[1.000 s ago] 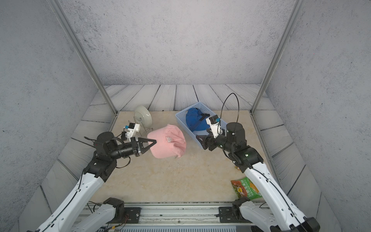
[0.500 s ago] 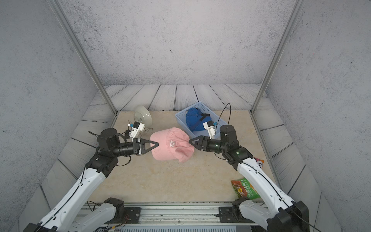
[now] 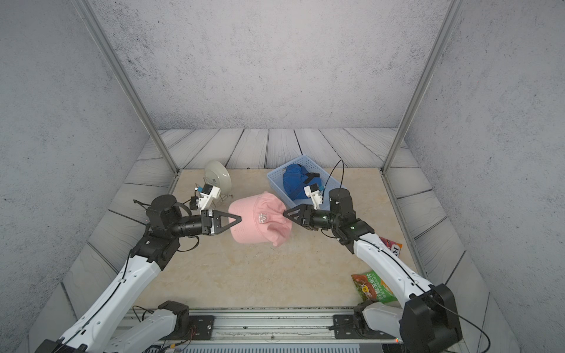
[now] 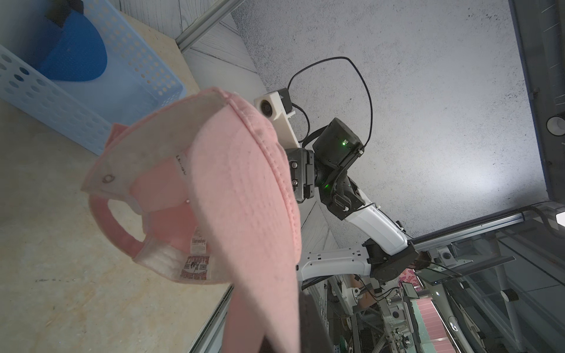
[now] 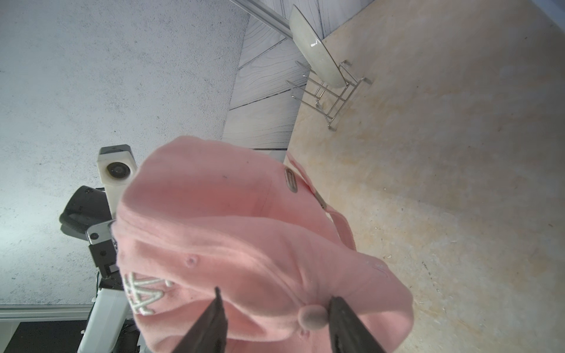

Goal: Turn the baseball cap inside out
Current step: Place the baseball cap at the center of the board.

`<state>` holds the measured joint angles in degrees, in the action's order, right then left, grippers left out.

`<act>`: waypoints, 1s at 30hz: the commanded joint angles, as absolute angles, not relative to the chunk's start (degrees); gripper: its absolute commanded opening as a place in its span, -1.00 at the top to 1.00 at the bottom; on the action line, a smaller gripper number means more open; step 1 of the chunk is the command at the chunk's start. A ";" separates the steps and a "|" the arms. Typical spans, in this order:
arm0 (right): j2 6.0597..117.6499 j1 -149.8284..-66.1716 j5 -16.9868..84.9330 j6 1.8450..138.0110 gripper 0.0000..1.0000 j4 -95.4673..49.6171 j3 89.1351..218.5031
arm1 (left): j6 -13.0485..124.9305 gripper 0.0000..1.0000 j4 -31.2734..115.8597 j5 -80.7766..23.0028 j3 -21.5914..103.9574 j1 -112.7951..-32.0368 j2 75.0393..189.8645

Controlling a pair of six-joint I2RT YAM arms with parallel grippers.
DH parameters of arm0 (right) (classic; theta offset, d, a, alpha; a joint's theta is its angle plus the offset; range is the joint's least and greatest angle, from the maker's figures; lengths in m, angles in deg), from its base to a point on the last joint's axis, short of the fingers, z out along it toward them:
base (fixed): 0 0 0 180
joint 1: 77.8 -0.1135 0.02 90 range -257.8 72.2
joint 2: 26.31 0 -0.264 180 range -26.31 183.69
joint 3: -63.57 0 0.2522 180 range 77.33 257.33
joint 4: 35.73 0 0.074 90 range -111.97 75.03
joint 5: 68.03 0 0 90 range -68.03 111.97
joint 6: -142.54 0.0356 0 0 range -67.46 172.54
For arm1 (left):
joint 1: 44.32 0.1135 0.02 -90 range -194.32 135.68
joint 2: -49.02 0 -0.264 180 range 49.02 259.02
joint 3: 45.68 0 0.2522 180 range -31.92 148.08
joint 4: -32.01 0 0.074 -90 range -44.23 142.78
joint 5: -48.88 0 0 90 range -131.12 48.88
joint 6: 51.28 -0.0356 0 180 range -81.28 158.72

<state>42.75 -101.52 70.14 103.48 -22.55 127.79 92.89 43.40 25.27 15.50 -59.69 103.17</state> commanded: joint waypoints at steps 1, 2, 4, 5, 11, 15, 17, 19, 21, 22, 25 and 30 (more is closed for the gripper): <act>43.06 -101.91 73.19 104.40 0.06 -26.29 128.44 | 90.86 1.00 43.45 25.08 16.82 -59.27 102.83; 43.11 -101.98 73.90 104.40 0.11 -26.44 128.48 | 91.16 1.00 42.94 24.87 16.59 -59.29 102.89; 43.28 -102.04 74.98 104.27 0.16 -26.43 128.52 | 92.25 1.00 41.18 24.64 16.19 -59.28 102.86; 43.30 -102.09 75.09 104.12 0.18 -26.24 128.44 | 92.44 1.00 40.81 24.55 16.13 -59.27 102.82; 44.11 -102.94 74.48 99.20 0.14 -21.58 129.13 | 93.38 1.00 39.43 24.70 16.04 -59.29 103.07; 45.03 -103.76 69.50 91.33 -0.01 -15.70 129.93 | 94.63 1.00 37.53 25.79 15.87 -59.28 103.06; 45.21 -103.89 68.64 89.09 -0.10 -16.58 129.35 | 94.69 1.00 37.59 26.15 15.89 -59.30 102.94; 45.21 -103.95 68.89 87.27 -0.24 -18.14 128.67 | 94.67 1.00 37.95 26.26 15.89 -59.27 102.81; 45.07 -104.16 68.72 85.51 -0.33 -19.43 128.34 | 94.78 1.00 38.09 26.21 15.80 -59.27 102.89; 44.95 -104.23 68.51 85.05 -0.38 -20.11 128.21 | 94.85 1.00 38.12 26.33 15.80 -59.26 102.89; 44.79 -104.41 68.94 84.84 -0.46 -23.44 128.27 | 94.93 1.00 38.19 26.64 15.80 -59.34 103.03; 45.69 -105.27 69.13 84.04 -0.49 -26.98 130.06 | 95.14 1.00 38.32 26.47 15.71 -59.35 102.90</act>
<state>44.74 -104.63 69.57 86.28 -23.12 128.38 95.10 40.37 25.14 15.50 -59.69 103.20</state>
